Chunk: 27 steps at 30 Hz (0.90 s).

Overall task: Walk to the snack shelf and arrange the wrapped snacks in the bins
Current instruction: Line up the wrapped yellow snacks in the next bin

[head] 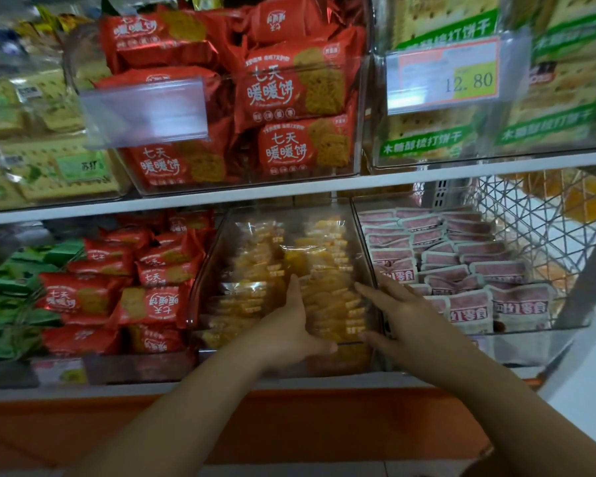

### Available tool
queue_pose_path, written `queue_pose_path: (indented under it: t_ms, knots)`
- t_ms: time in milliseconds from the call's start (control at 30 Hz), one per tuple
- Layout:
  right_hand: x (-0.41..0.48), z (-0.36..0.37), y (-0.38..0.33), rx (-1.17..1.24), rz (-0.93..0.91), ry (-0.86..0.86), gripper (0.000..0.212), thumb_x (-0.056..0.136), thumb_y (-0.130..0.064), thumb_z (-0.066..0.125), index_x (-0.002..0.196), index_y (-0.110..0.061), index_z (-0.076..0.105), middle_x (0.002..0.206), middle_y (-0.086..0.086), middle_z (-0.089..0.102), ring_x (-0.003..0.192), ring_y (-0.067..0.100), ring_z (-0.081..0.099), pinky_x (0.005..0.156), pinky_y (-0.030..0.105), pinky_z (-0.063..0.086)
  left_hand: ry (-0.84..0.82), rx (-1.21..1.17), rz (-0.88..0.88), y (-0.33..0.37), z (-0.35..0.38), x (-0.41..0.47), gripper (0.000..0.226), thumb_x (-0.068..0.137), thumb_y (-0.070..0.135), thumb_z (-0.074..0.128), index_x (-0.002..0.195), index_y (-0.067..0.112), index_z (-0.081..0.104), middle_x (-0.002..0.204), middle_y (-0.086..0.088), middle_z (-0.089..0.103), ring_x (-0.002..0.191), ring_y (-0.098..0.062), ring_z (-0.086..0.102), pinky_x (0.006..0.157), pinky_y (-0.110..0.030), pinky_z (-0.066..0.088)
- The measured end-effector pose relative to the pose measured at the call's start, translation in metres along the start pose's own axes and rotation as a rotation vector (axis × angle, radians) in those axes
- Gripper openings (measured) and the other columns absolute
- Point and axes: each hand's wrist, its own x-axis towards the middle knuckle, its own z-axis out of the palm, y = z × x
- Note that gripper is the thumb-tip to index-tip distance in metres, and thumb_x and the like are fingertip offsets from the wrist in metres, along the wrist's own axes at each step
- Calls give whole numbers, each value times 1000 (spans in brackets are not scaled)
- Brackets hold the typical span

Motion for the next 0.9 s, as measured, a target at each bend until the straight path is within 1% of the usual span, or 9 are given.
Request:
queue_pose_path:
  t_ms: [100,233,400,500,600,667,700,800,900]
  knots:
    - [1,0,-2,18,-16,22,67,88,-43,57,145,-34,23,157,-1,9,144,20,13,117,42,20,-55,78,-23,3,-5,4,123,82,38,69,136,18,-39,147,-4,38,116,-15,50,96,-22,40]
    - [2,1,0,36,-20,27,59,86,-41,60,140,-33,36,156,-1,15,142,19,20,114,42,25,-36,-33,18,2,-2,10,127,79,34,74,135,22,-40,145,1,40,105,-6,49,93,-18,40]
    - [4,1,0,50,6,62,59,83,-39,64,137,-33,41,152,-2,26,137,24,31,110,41,33,-48,-201,89,-2,0,27,135,71,28,81,137,31,-36,156,1,19,128,-9,40,108,-27,36]
    - [5,0,-3,36,19,85,60,83,-37,64,138,-33,41,150,1,30,136,23,33,112,40,31,-35,-283,100,-1,1,27,134,72,21,81,138,32,-36,153,2,25,128,-10,40,109,-29,36]
    - [4,1,-7,3,3,102,62,84,-36,64,140,-32,39,153,6,22,139,26,27,114,43,26,-38,-297,85,-1,2,23,132,74,22,79,136,29,-38,151,2,29,123,-6,39,104,-22,34]
    - [4,1,-9,-56,2,96,66,84,-45,60,143,-32,33,157,4,7,142,27,15,116,46,17,-2,-260,67,0,4,21,133,75,27,78,134,25,-41,154,2,25,128,-10,37,100,-19,32]
    - [5,1,-8,-108,-15,122,67,82,-51,56,142,-30,35,158,4,8,142,30,16,114,50,15,25,-241,57,1,5,20,133,76,30,78,132,23,-43,155,1,22,132,-12,35,99,-18,31]
    - [10,-2,-7,-317,-71,192,71,71,-65,38,126,-23,58,145,5,42,130,38,41,102,58,26,51,-283,32,-1,6,20,132,76,32,77,135,21,-40,156,1,19,136,-15,32,103,-20,31]
    - [13,-6,-6,-440,-126,215,63,69,-63,37,110,-27,68,127,-3,60,122,37,51,97,61,27,42,-335,20,-4,5,22,131,74,30,79,138,21,-35,156,0,17,137,-16,30,109,-27,32]
